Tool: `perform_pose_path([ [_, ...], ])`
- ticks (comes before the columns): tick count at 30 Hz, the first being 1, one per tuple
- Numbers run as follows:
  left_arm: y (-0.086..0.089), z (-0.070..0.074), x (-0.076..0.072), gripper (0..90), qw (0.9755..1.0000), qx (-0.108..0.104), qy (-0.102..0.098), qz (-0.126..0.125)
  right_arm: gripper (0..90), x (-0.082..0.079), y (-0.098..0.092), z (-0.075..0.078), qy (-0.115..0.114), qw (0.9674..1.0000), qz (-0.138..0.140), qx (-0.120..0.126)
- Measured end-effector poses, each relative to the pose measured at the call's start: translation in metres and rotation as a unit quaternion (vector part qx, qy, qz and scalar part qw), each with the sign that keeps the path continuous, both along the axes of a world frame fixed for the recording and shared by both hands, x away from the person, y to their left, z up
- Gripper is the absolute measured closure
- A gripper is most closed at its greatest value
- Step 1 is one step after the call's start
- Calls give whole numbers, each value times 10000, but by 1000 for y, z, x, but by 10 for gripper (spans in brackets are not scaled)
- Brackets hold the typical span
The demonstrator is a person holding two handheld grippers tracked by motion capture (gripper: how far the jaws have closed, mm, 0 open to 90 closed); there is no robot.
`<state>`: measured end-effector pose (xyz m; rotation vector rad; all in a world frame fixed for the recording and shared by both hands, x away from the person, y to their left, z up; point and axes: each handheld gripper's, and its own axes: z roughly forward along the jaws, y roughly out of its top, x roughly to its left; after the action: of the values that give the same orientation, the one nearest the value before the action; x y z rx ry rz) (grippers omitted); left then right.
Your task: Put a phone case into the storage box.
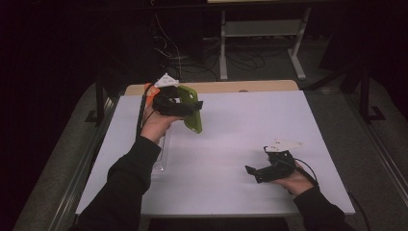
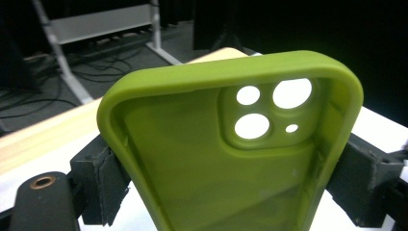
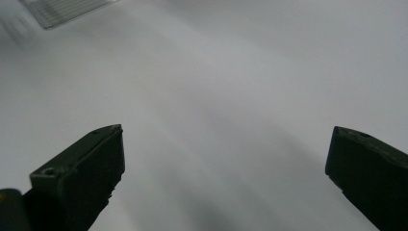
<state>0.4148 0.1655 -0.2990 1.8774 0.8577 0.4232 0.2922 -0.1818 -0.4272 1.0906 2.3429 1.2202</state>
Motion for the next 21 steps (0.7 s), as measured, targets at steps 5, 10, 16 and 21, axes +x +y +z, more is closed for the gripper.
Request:
perform_pose_path([
  [5,20,11,9,134,9992,96,-109,368,0,-4,-14,-4,-13,10000,-55,-61],
  [10,41,17,17,134,9971,144,-176,730,0,-7,-19,-8,35,9999,-66,-115],
  [16,64,16,28,134,9899,248,-201,1384,0,-8,-19,-9,24,9999,-69,-140],
  [21,76,9,39,134,9810,411,-130,1892,0,-8,-17,-10,5,9999,-80,-145],
])
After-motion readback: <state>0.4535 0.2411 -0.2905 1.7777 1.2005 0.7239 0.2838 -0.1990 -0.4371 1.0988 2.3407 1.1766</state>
